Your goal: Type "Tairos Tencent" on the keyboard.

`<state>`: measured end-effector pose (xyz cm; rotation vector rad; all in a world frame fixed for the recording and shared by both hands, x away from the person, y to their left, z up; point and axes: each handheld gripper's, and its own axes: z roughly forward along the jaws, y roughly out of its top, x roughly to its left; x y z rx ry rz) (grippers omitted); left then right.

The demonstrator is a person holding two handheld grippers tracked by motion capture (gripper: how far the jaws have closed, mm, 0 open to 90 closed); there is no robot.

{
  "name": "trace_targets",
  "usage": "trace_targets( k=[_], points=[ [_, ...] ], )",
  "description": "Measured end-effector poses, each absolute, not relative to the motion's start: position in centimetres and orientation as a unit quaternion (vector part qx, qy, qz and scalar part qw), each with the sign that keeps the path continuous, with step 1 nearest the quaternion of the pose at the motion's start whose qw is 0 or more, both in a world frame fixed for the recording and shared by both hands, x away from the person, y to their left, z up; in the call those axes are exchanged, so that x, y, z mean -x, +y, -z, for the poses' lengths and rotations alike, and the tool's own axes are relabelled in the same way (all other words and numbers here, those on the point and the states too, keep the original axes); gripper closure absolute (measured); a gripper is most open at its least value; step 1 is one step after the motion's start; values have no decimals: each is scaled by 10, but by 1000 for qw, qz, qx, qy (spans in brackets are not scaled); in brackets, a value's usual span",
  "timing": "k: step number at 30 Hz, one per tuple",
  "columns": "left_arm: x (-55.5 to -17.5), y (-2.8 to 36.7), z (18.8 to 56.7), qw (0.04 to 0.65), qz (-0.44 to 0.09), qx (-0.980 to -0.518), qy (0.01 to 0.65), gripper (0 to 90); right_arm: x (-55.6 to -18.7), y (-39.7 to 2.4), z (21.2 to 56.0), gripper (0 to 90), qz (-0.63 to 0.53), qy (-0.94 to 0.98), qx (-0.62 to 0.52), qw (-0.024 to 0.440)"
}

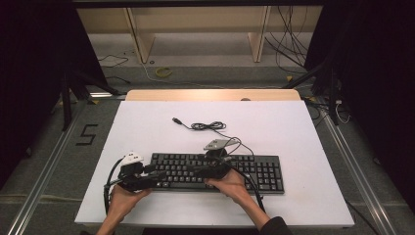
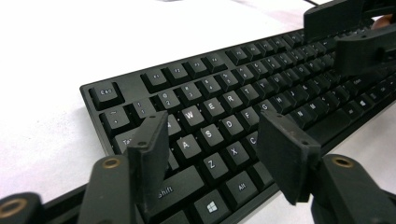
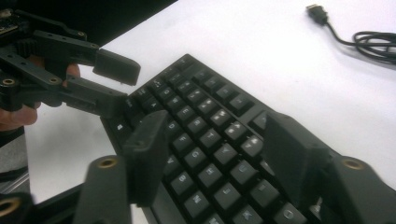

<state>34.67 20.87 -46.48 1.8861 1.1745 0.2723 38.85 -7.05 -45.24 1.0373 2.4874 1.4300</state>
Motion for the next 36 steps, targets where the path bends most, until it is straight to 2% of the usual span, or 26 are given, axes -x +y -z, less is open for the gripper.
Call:
trace_targets(
  k=[2, 4, 5, 6, 7, 13, 20, 36],
  points=[
    [-348, 209, 466, 436, -109, -758, 472, 434, -388, -75, 452, 383, -471, 812, -342, 46],
    [-349, 208, 466, 436, -106, -757, 476, 501, -387, -81, 452, 360, -473, 810, -343, 51],
    [-349, 208, 466, 434, -106, -757, 476, 501, -387, -81, 452, 360, -473, 810, -343, 51],
    [-350, 207, 466, 432, -107, -758, 478, 567, -385, -84, 451, 354, -475, 809, -342, 54],
    [-350, 207, 467, 429, -107, -759, 478, 567, -385, -84, 451, 354, -475, 809, -342, 54],
    [-355, 205, 470, 417, -109, -762, 484, 747, -386, -93, 450, 346, -478, 805, -347, 59],
    [-359, 201, 473, 400, -110, -775, 476, 893, -388, -96, 451, 345, -475, 805, -350, 66],
    [-363, 200, 477, 384, -104, -784, 477, 895, -389, -93, 454, 357, -465, 809, -353, 69]
  ],
)
